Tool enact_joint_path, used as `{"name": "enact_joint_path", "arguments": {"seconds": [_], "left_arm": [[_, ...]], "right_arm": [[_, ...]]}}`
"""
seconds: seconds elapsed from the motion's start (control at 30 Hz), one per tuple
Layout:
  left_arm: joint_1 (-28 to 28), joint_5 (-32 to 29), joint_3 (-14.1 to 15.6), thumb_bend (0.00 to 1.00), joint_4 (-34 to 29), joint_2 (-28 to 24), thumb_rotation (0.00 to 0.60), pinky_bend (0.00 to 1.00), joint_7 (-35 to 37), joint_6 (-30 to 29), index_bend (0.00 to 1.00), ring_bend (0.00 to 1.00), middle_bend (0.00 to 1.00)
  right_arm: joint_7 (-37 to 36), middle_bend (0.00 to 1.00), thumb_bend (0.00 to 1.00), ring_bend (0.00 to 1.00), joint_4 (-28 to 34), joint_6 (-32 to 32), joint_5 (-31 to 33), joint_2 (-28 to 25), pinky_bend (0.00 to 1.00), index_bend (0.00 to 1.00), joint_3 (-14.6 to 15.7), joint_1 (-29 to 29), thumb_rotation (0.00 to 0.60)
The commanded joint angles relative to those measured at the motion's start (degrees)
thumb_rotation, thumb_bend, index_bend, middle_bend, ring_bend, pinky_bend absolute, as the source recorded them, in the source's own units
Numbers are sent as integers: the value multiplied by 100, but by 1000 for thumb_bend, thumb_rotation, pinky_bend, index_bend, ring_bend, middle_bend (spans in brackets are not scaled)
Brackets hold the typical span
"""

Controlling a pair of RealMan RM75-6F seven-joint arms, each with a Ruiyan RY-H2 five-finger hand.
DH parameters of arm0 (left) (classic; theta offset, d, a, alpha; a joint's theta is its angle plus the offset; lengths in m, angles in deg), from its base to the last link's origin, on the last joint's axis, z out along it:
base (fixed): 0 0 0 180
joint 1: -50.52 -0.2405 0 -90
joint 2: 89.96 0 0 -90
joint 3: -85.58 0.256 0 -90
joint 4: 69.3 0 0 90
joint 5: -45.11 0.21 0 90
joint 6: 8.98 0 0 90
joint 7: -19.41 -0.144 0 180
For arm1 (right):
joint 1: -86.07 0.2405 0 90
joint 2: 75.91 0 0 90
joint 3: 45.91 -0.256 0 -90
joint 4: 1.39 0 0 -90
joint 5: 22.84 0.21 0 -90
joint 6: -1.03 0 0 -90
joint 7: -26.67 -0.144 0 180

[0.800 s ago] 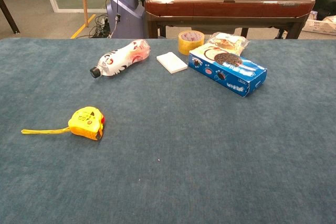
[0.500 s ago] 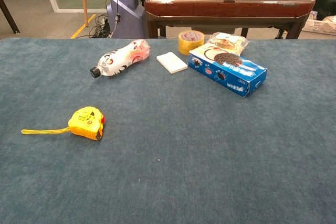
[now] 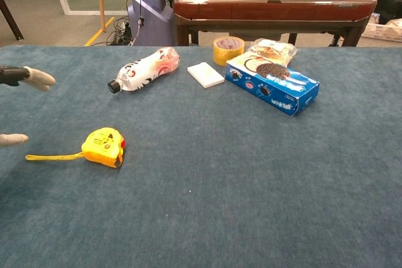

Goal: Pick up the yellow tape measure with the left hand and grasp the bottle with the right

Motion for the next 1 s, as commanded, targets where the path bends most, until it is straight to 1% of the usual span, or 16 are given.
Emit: {"name": "enact_joint_path", "arguments": {"seconds": [0.03, 0.2, 0.33, 0.53, 0.73, 0.9, 1.0], "left_arm": [[333, -157, -97, 214, 265, 238, 600, 110, -216, 391, 144, 79, 176], [617, -288, -129, 215, 485, 485, 600, 110, -450, 725, 144, 79, 176], [795, -433, -108, 215, 627, 663, 600, 110, -795, 911, 147, 79, 177], [987, -830, -98, 214, 751, 901, 600, 110, -1279, 1122, 156, 79, 176], [1132, -1043, -94, 214, 936, 1151, 600, 110, -1548, 1161, 202, 80, 177], [1204, -1170, -100, 214, 1019, 1259, 600, 110, -1625, 1153, 239, 86, 190], [1243, -1268, -88, 214, 1084, 1311, 600, 110, -1719, 1152, 243, 90, 194]], "right_arm": [[-6, 262, 267, 170, -11, -2, 34, 0, 50, 313, -11, -18, 600], [-45, 262, 266, 170, -53, -21, 95, 2, 49, 313, -24, -46, 600], [-95, 262, 267, 170, -100, -39, 132, 6, 50, 313, -38, -63, 600], [-184, 262, 267, 169, -177, -110, 200, 34, 50, 313, -36, -79, 600], [-257, 262, 267, 165, -230, -134, 251, 39, 49, 313, -47, -106, 600], [-292, 262, 266, 165, -259, -131, 288, 29, 50, 313, -57, -137, 600], [-312, 262, 266, 165, -279, -152, 305, 27, 50, 313, -53, -148, 600]]}}
